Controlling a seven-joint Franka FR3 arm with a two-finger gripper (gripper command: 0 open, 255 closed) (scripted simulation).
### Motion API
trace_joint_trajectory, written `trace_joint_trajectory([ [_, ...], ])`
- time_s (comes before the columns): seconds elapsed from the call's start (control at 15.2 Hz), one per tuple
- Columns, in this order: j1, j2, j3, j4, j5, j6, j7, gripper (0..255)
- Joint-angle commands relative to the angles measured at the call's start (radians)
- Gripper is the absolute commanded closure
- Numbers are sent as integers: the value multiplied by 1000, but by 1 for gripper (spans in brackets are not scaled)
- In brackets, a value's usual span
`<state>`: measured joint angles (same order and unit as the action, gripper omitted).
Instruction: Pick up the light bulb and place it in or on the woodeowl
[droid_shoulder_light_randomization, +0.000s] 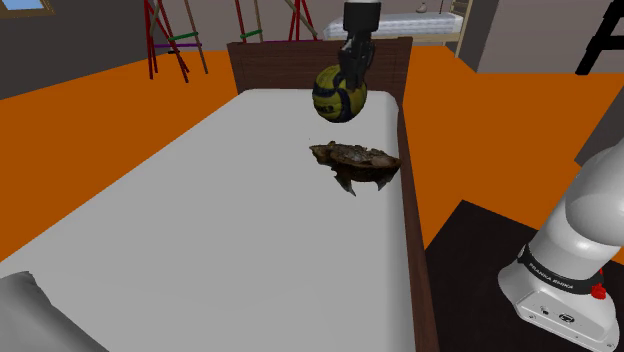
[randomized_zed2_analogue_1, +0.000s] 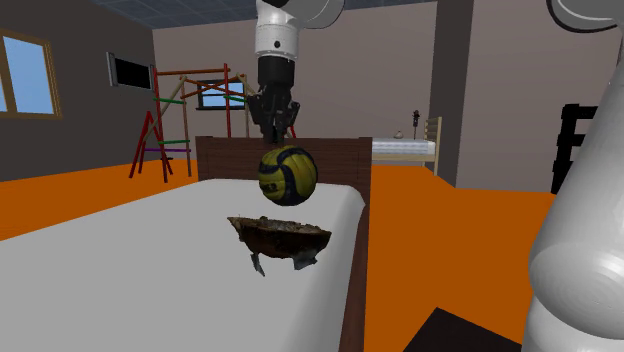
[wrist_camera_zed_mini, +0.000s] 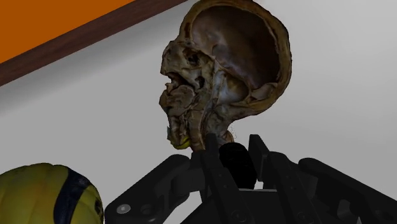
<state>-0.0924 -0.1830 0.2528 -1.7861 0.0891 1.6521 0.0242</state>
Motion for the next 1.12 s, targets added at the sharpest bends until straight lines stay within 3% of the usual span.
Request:
trace_joint_trajectory([
  [0.0,0,-4,-1,-29,1,26,-4,255],
  [0.73,2,-17,2,-188,7,172,-13,255],
  [1.06,2,-17,2,-188,7,172,-13,255],
])
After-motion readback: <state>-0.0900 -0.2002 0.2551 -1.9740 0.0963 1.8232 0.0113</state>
